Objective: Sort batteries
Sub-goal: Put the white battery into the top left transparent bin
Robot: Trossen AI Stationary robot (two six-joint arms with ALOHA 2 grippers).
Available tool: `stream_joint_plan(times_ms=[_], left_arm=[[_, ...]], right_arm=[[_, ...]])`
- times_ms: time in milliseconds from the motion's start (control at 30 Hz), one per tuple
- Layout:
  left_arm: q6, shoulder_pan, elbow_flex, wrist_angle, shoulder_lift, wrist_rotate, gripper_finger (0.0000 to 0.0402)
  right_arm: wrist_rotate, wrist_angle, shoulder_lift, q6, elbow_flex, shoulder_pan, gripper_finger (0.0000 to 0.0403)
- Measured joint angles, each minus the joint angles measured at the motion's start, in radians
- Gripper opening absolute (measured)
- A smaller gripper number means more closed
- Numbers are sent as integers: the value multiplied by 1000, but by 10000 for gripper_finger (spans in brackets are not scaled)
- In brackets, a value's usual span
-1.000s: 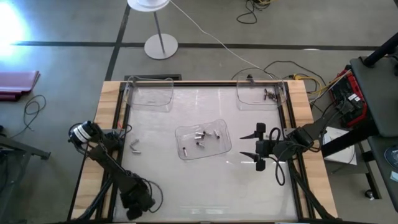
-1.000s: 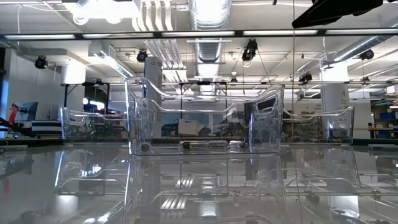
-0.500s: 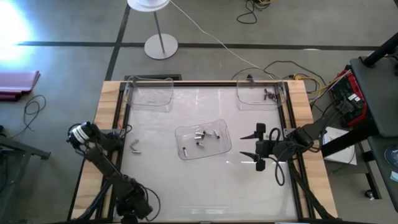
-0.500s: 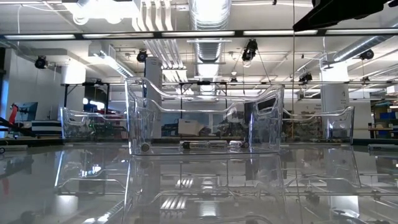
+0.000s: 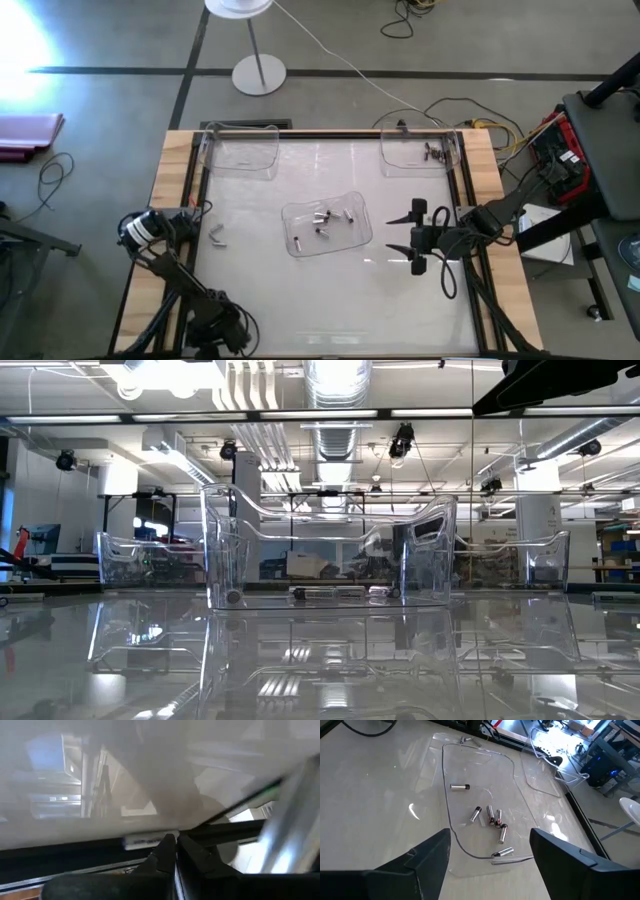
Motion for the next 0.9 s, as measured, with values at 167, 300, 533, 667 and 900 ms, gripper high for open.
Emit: stream_joint_plan(times_ms=[167, 300, 533, 667, 900], left_arm=[[10, -6, -52, 4, -11, 3, 0], [45, 0, -91, -37, -44, -14, 0], [-60, 65, -89, -97, -193, -404, 0], [-104, 48, -88, -84, -221, -448, 0], [-120, -1, -88, -104, -207, -380, 27]], right_arm=[[0, 0, 0, 0, 0, 0, 251], [0, 0, 0, 3, 0, 0, 255], [1, 27, 0, 1, 0, 0, 268], [1, 51, 0, -14, 0, 0, 272], [4, 52, 0, -17, -1, 0, 268]])
